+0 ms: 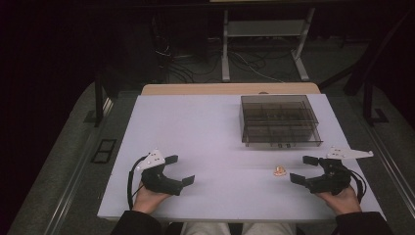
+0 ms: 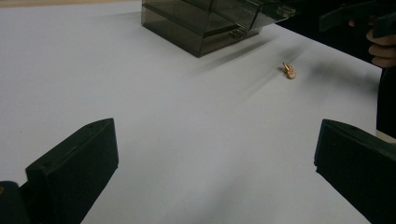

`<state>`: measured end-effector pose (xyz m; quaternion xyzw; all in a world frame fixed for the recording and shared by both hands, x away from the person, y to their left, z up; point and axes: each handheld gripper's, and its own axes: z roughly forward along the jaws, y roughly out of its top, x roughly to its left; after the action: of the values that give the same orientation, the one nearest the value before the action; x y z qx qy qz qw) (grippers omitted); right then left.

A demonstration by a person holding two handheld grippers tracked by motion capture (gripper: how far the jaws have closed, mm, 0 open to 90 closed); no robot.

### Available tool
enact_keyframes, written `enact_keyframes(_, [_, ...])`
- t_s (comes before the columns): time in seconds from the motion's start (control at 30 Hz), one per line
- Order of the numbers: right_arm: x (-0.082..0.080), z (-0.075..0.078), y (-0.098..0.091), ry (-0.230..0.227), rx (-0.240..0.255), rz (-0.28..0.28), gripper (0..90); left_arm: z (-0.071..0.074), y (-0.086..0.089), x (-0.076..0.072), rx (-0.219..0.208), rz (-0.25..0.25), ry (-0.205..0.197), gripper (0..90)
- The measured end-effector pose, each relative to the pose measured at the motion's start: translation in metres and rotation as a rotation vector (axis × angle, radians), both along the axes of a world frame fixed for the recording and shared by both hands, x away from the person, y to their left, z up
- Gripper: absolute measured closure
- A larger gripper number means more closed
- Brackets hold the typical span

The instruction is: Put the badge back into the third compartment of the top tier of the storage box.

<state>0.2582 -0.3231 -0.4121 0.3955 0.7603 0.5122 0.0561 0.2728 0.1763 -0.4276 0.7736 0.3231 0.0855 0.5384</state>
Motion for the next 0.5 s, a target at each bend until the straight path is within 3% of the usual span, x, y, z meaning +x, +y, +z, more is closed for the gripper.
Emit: enact_keyframes(0.5, [-0.001, -0.0007, -0.0017, 0.01, 0.003, 0.014, 0.3, -0.0008, 0.0005, 0.0001, 0.013, 0.006, 0.007, 0.0])
